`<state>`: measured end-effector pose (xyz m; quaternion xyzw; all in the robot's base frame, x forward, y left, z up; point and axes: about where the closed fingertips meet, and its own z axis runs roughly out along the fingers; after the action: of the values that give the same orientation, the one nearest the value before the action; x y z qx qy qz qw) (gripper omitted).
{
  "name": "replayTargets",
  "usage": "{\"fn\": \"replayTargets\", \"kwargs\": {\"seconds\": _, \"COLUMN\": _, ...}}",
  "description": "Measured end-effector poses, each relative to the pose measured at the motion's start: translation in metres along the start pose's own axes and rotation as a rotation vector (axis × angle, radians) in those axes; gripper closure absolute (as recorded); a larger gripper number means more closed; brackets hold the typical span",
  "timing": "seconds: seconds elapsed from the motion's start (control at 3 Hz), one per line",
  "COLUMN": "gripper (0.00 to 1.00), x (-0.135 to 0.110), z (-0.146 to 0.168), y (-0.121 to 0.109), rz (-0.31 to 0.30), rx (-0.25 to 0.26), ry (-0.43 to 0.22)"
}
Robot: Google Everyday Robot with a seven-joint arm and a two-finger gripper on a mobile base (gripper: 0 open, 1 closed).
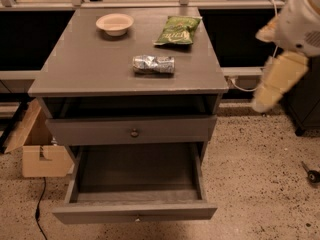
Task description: Place redbull can into middle drawer
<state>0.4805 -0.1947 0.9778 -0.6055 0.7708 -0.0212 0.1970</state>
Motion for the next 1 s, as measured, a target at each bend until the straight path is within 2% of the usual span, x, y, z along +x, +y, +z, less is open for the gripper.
{"fn": "replayTargets", "kwargs": {"seconds": 0.33, "gripper": 0.00, "x": -0.050, "z": 0.037, "y": -0.050, "rz": -0.003, "rx": -0.011, "ry": -0.123}}
{"fn": "replayTargets", "kwargs": {"seconds": 0.67, "gripper": 0.00, "x": -0.110, "z": 0.081, "y": -0.089, "rz": 0.005, "rx": -0.044, "ry": -0.238}}
{"fn": "replayTargets", "kwargs": {"seconds": 1.0, "gripper": 0.00, "x": -0.110, "z": 0.082, "y": -0.089, "rz": 0.004, "rx": -0.045, "ry": -0.237}}
